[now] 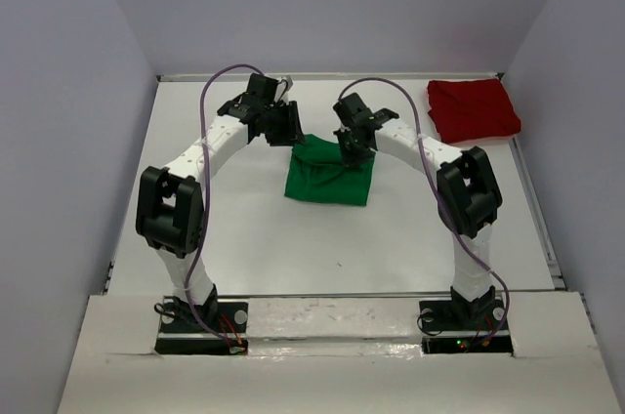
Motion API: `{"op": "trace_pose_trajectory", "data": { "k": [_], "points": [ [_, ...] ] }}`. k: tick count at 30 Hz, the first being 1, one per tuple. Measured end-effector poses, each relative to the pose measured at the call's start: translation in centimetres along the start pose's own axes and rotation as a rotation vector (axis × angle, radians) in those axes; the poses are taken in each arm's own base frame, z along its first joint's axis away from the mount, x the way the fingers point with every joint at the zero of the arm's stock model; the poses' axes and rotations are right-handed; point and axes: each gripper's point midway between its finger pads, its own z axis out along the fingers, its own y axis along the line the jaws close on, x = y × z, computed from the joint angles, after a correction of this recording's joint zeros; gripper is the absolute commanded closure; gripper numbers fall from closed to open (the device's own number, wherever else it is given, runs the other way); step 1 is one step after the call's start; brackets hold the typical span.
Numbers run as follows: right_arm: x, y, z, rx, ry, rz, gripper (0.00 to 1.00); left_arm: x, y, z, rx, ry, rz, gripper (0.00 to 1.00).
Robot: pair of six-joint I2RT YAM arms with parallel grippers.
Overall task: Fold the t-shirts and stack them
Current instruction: Fold the tshirt
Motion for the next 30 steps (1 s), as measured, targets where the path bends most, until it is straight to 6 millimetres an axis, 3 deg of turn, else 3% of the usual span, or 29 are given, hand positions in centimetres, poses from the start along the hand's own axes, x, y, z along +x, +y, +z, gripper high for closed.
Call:
{"op": "trace_pose_trajectory", "data": {
  "k": [3,6,7,9,15,23,30],
  "points": [
    [-2.9,0.0,-1.7,0.019,-0.072,0.003,0.99,0.0,-0.1,0.0,0.003,0.001,0.000,0.55],
    [-3.7,-0.1,-2.4,0.026,-0.098,0.006,0.95,0.1,0.0,0.0,0.003,0.002,0.000,0.55],
    [-3.6,-0.2,-2.5,0.031,-0.094,0.006,0.77,0.1,0.0,0.0,0.003,0.003,0.001,0.55],
    [-3.4,-0.3,-2.6,0.037,-0.087,0.007,0.57,0.2,0.1,0.1,0.001,0.008,0.008,0.52],
    [-2.4,-1.4,-3.4,0.033,-0.066,0.022,0.44,0.7,1.7,1.5,-0.043,0.060,0.014,0.51],
    [-1.2,-6.2,-4.1,0.035,-0.040,0.105,0.39,0.7,6.3,3.7,-0.138,0.117,-0.042,0.51],
    [-1.1,-5.6,-3.7,-0.027,-0.029,0.097,0.40,-0.2,8.1,4.1,-0.170,0.114,-0.066,0.51]
  ]
}}
